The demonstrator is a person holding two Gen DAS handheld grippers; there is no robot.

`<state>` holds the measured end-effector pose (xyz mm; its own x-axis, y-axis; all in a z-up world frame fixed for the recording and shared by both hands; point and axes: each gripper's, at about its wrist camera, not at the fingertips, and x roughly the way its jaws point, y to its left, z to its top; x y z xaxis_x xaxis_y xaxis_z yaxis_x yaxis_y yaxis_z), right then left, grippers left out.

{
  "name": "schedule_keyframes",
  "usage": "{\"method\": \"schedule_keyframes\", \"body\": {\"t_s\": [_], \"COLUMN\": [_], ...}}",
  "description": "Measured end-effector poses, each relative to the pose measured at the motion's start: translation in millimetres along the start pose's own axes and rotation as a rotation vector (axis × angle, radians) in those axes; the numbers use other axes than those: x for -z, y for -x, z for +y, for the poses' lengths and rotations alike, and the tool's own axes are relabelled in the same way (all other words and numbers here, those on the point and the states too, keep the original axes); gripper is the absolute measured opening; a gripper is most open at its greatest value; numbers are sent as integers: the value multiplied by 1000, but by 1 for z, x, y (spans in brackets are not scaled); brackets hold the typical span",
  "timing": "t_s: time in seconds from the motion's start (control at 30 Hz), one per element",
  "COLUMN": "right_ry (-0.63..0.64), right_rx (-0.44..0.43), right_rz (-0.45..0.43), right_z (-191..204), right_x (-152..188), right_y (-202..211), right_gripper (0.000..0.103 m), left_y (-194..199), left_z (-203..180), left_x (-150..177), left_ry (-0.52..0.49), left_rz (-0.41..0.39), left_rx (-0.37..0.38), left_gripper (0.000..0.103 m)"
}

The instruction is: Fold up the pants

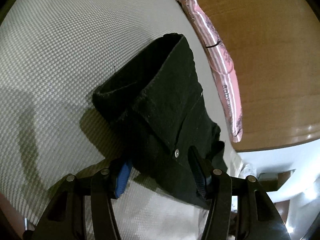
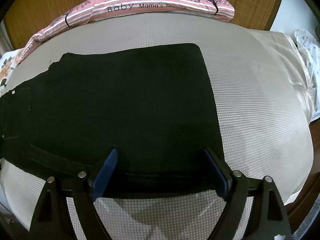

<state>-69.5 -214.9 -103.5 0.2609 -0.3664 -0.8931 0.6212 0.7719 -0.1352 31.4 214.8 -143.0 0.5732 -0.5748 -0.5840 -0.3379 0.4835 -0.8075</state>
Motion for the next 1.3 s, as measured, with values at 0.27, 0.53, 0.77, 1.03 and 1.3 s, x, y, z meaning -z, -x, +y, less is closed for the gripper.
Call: {"method": "schedule_keyframes", "body": {"t_s": [0.27,0.53,0.77,1.03,1.3], "right_ry": [1,-1,0,-2,-2], "right_rx": [-11,-11,-14,-10,-10], "right_rz": [-2,-4,-6,-4,1], "right_z": [-2,-1,-1,0,1], "right_x": [0,0,1,1,1], "right_y": [-1,-2,-3,-3,-3], "right_gripper": [85,87,89,89,89], "left_y": [-1,-14,-25,-20,-10], "left_z": [-20,-11,-7,-26,-107], "left_x": [6,-1,-12,-5,21], "left_ry": [-134,-64,-27,-155,-498], "left_rz": [-49,-52,-43,-88,-202], "left_rx": [-46,-50,-2,-92,-222], "left_gripper": [24,31,36,21,17]}}
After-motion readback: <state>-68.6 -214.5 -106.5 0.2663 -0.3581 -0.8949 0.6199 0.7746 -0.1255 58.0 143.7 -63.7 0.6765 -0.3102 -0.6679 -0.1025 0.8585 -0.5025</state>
